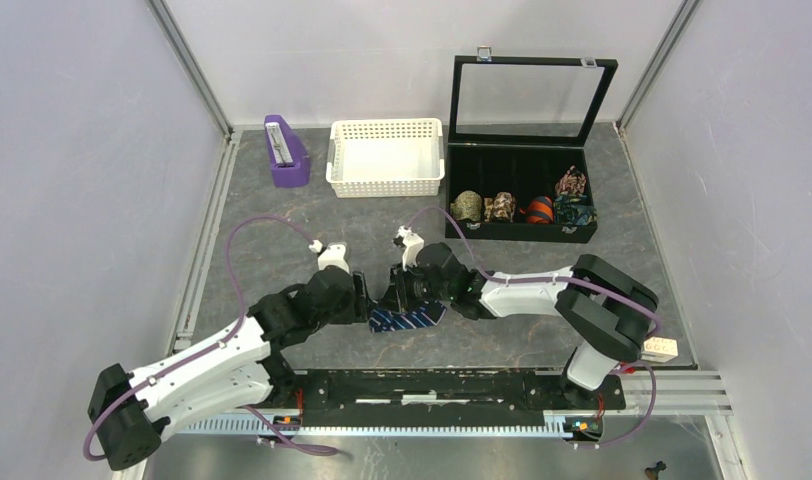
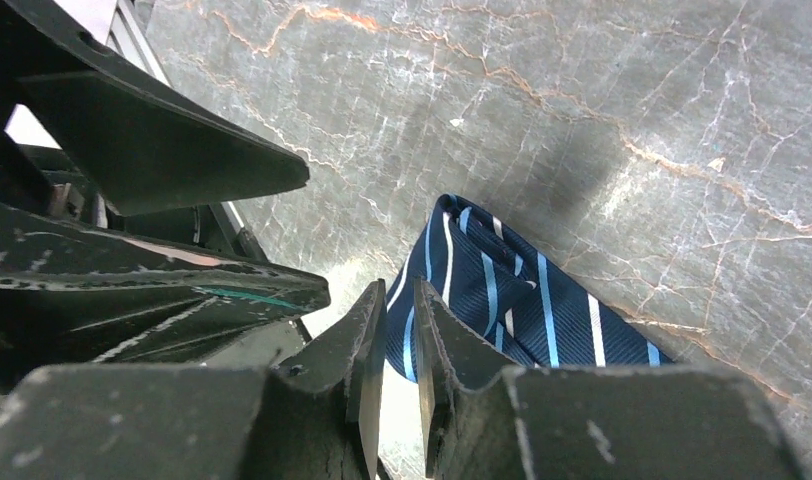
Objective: Roll the ties
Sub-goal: Roll the tie at the center of the board.
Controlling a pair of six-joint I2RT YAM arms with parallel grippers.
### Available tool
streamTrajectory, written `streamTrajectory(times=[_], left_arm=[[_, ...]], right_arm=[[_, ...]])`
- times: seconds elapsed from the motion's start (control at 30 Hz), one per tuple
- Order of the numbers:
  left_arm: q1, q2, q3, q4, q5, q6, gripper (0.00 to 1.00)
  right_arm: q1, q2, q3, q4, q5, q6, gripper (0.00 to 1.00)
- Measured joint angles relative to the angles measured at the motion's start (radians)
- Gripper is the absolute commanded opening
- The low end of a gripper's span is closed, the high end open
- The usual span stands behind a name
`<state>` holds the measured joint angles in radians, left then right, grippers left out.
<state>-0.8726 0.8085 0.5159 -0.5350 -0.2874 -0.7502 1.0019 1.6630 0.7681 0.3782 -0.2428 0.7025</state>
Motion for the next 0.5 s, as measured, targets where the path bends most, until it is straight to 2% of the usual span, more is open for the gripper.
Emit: streamTrajectory(times=[0.5], left_arm=[[0.000,0.010,-0.006,-0.009,-0.012,-0.001,0.65]], right_arm=[[0.006,0.010,-0.021,0.001,-0.011,0.000,0.23]])
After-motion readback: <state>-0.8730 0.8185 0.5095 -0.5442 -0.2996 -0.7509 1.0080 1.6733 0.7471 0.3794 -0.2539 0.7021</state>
